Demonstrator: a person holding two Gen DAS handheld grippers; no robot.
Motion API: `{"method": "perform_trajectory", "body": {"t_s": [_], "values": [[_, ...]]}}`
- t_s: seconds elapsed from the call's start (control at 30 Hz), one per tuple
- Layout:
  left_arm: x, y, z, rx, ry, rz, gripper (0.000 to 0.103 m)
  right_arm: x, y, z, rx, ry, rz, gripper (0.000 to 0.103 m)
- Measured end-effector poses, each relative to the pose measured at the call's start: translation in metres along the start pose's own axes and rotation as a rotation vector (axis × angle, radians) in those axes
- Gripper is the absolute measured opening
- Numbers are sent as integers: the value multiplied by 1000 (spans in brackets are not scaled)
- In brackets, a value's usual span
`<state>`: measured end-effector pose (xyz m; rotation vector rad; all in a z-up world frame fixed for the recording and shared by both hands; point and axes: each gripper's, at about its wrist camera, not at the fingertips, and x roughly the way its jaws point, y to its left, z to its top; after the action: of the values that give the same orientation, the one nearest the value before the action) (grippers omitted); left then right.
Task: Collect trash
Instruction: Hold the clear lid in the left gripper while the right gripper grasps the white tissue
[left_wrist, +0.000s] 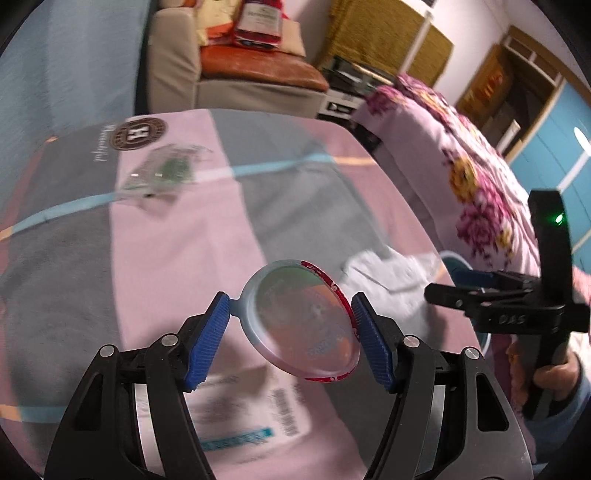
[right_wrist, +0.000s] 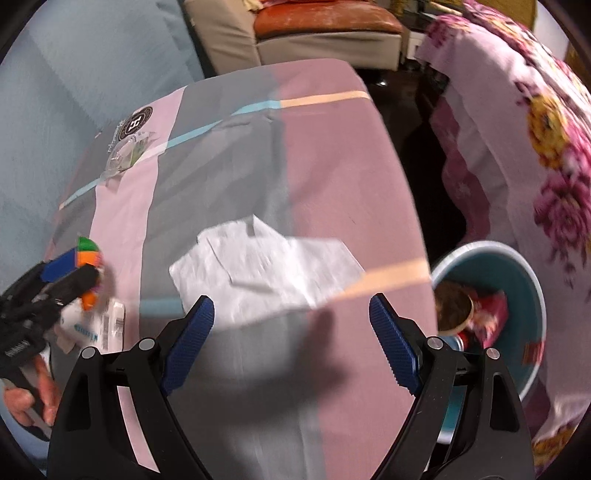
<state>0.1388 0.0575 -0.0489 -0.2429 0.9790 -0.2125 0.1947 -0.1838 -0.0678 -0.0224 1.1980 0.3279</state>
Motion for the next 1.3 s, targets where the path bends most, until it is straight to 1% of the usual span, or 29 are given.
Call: {"method": "perform_trajectory", "body": {"t_s": [0.07,0.17,0.33,0.37,0.4,0.43,0.47,0.5,0.53,0.57,0.6,0.67,0.83,0.93,1.13,1.3], "values": [[-3,13,4,-26,-7,6,69,12,6,6,-21,12,-9,82],[-4,26,9,-60,-12,10,69,25,14,7,-44,24,-9,82],[-3,32,10,-70,-7,11,69,35,28,-1,-98,12,-44,81],[-3,32,9,-70,-6,9,69,34,31,-4,-116,-3,-75,75],[-2,31,9,-71,-5,7,69,33,33,-5,-126,-10,-93,66],[-1,31,8,-71,-4,6,69,32,34,-6,-130,-17,-99,62],[-1,31,8,-72,-3,4,69,30,33,-7,-126,-22,-94,51],[-1,31,7,-73,-2,2,69,29,31,-8,-123,-23,-95,37],[-1,30,7,-73,-1,1,69,27,30,-8,-119,-22,-90,30],[0,29,7,-72,0,0,69,24,28,-8,-108,-20,-80,17],[0,27,6,-71,0,-2,69,23,26,-8,-103,-22,-73,12],[-1,23,5,-65,1,-7,69,17,24,-10,-88,-23,-47,7],[-1,2,1,-24,13,-17,69,-15,14,-12,-35,-87,-18,7],[-1,-16,-1,11,18,-29,69,-38,0,-17,13,-127,-14,7],[0,-67,-3,108,23,-61,69,-76,-40,-33,103,-181,-26,7],[5,-112,-5,178,35,-96,69,-108,-75,-53,173,-235,-45,7]]}}
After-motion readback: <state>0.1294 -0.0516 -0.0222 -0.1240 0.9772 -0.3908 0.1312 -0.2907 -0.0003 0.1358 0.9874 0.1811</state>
